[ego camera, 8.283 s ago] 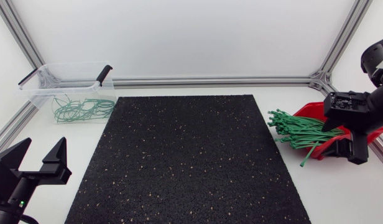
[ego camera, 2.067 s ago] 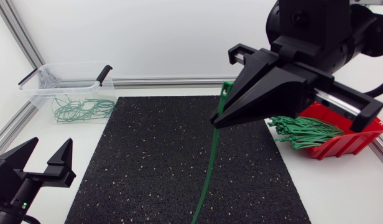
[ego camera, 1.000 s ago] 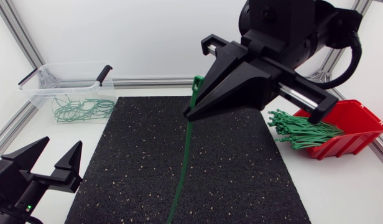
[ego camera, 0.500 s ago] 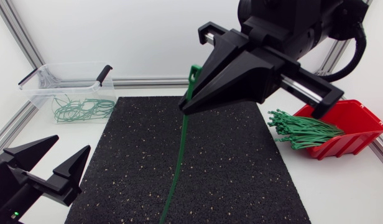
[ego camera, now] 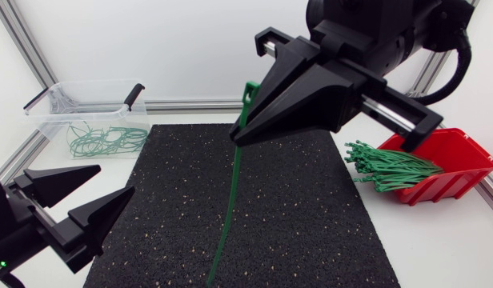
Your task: Take a green cable tie from the red box, thread the tail through the head to close it, then place it in the transparent bin on the left.
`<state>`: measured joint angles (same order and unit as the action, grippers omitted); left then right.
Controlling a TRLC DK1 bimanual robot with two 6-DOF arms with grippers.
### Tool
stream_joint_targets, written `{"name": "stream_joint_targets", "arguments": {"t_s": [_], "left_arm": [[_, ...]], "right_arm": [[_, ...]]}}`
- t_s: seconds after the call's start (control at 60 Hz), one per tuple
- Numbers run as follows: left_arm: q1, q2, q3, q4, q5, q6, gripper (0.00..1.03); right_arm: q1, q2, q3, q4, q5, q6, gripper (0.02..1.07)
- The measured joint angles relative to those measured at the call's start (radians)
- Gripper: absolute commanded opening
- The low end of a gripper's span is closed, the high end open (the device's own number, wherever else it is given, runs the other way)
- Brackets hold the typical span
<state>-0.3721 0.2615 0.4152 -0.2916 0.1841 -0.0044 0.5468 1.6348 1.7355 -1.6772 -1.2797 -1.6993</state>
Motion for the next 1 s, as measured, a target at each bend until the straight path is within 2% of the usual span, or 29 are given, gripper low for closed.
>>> {"name": "stream_joint_targets", "arguments": {"t_s": [0.2,0.383,0.583,0.7,0.85,0.9,1.0], "left_arm": [[-0.004,0.153,0.071,0.044,0.109,-0.002,0.89],[-0.004,0.285,0.159,0.058,0.244,-0.003,0.89],[0.034,0.424,0.259,0.063,0.462,0.006,0.89],[0.037,0.489,0.327,0.026,0.576,0.076,0.88],[0.077,0.619,0.454,-0.058,0.837,0.16,0.87],[0.103,0.66,0.489,-0.068,0.863,0.184,0.87],[0.125,0.695,0.523,-0.08,0.855,0.24,0.87]], "right_arm": [[-0.013,0.0,-0.001,0.0,0.0,-0.004,0.08],[-0.019,0.0,-0.008,0.0,0.0,-0.008,0.08],[-0.019,0.0,-0.009,0.0,-0.007,-0.008,0.08],[-0.019,0.0,-0.008,0.0,-0.011,-0.008,0.08],[-0.019,0.0,-0.008,0.0,-0.018,-0.008,0.08],[-0.019,0.0,-0.008,0.0,-0.018,-0.012,0.08],[-0.019,0.0,-0.008,0.0,-0.018,-0.015,0.08]]}}
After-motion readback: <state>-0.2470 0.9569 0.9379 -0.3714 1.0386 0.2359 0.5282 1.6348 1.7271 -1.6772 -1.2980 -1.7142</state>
